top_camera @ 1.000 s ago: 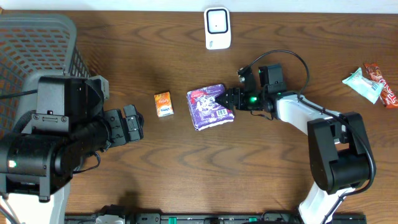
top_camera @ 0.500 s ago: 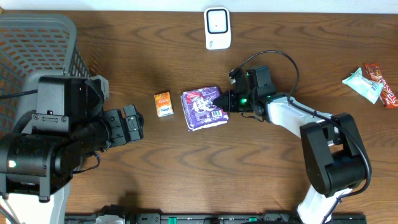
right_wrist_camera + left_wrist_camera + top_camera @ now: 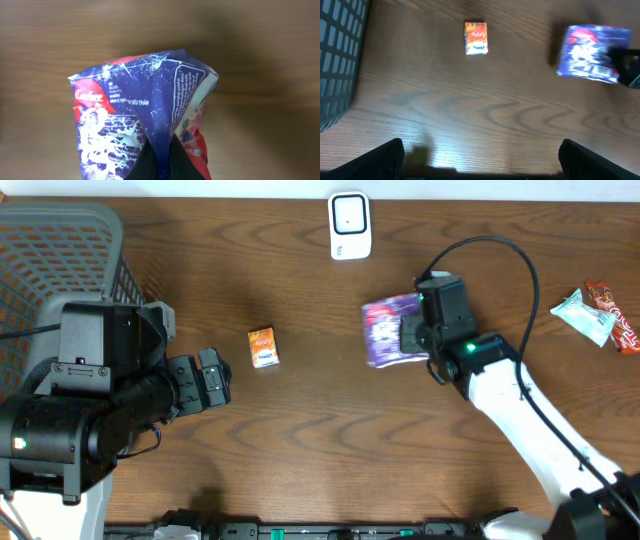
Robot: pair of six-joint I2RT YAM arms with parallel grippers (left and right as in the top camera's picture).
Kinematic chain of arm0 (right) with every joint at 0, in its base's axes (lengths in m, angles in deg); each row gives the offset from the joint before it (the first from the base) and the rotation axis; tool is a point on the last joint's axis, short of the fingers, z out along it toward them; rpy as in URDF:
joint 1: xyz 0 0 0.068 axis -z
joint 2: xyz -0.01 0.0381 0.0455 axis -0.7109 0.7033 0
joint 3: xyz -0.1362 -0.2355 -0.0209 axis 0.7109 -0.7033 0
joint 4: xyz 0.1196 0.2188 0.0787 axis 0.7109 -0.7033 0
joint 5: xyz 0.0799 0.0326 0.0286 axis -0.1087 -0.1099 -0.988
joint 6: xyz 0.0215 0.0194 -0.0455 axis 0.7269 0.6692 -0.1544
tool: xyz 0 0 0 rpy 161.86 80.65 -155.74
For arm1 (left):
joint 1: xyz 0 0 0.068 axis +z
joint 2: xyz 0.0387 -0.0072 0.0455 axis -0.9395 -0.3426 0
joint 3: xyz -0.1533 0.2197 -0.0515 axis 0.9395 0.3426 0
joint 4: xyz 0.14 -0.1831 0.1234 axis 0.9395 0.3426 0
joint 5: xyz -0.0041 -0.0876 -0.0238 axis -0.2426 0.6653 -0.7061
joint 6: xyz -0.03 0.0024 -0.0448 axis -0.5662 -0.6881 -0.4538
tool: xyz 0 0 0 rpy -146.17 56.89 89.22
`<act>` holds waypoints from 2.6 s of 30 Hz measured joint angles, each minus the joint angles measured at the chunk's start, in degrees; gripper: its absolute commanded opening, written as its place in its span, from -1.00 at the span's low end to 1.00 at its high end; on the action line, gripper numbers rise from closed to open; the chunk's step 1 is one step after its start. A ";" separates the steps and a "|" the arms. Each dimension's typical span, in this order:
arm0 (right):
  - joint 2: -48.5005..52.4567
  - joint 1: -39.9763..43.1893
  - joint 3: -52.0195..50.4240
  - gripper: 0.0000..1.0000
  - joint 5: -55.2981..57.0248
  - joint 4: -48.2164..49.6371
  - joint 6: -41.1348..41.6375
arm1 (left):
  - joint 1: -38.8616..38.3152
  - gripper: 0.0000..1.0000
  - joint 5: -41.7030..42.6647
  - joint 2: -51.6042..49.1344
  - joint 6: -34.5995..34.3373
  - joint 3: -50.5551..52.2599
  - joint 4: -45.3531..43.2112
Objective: Scan the item barcode
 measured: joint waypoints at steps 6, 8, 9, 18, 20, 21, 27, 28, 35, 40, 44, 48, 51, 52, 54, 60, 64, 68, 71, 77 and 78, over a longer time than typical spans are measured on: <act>1.84 -1.70 0.13 -0.98 22.34 -4.17 -1.90 | 0.00 0.96 0.00 0.00 -0.02 0.00 0.00; 3.63 -1.79 0.13 -0.98 25.75 -4.15 -2.25 | 0.00 0.96 0.00 0.00 -0.02 0.00 0.00; 4.55 -1.90 0.13 -0.98 26.58 -4.13 -2.49 | 0.00 0.95 -0.02 0.00 -0.02 0.00 0.00; 12.04 -10.16 0.15 -0.11 29.40 -1.92 -3.98 | 0.00 0.96 -0.02 0.00 -0.02 0.00 -0.02; 12.17 -13.09 0.24 -0.04 26.69 -1.36 -3.58 | 0.00 0.96 -0.02 0.00 0.00 0.00 0.00; 12.15 -14.64 0.68 -0.03 24.09 -1.05 -3.23 | 0.00 0.96 0.00 0.00 -0.02 0.00 0.04; 12.17 -16.35 7.56 0.53 9.46 -2.54 -1.55 | 0.00 0.95 -0.02 0.00 -0.02 0.00 0.00; 12.17 -16.17 10.05 0.65 7.43 -4.39 -0.92 | 0.00 0.96 -0.02 0.00 -0.02 0.00 -0.02; 12.15 -11.56 22.25 0.98 0.22 -13.31 0.57 | 0.00 0.95 0.00 0.00 0.00 0.00 0.00; 12.35 -3.37 23.02 0.99 -4.50 -19.08 -0.66 | 0.00 0.96 0.00 0.00 -0.02 0.00 0.02; 13.73 4.04 21.94 0.98 -12.55 -19.85 -4.35 | 0.00 0.96 0.00 0.00 -0.02 0.00 0.02; 17.92 9.09 19.21 0.98 -22.32 -19.54 -8.20 | 0.00 0.94 -0.02 0.00 -0.02 0.00 0.02; 22.51 10.86 17.18 0.86 -29.03 -17.94 -10.51 | 0.00 0.96 0.00 0.00 -0.02 0.00 0.00; 24.11 11.06 16.76 0.80 -30.88 -17.46 -11.17 | 0.00 0.96 -0.02 0.00 -0.02 0.00 0.02; 27.52 11.13 16.44 0.59 -33.83 -16.50 -12.04 | 0.00 0.96 0.00 0.00 -0.02 0.00 0.02; 32.35 10.97 16.57 -0.65 -39.63 -12.92 -11.08 | 0.00 0.96 0.00 0.02 -0.02 0.00 0.00; 32.59 10.97 16.57 -0.76 -42.91 -7.72 -7.50 | 0.00 0.96 0.00 0.00 0.00 0.00 0.02; 32.63 10.97 16.96 -0.94 -44.35 0.04 -0.44 | 0.00 0.96 0.00 0.00 -0.02 0.00 0.00; 32.63 10.97 17.68 -0.98 -44.74 11.39 7.41 | 0.00 0.96 -0.02 0.00 0.00 0.00 -0.02; 32.41 10.03 19.34 -0.98 -40.44 31.78 24.46 | 0.00 0.96 0.00 0.00 -0.02 0.00 0.02; 32.41 9.64 19.34 -0.98 -38.38 32.79 26.36 | 0.00 0.96 0.00 0.00 -0.02 0.00 0.04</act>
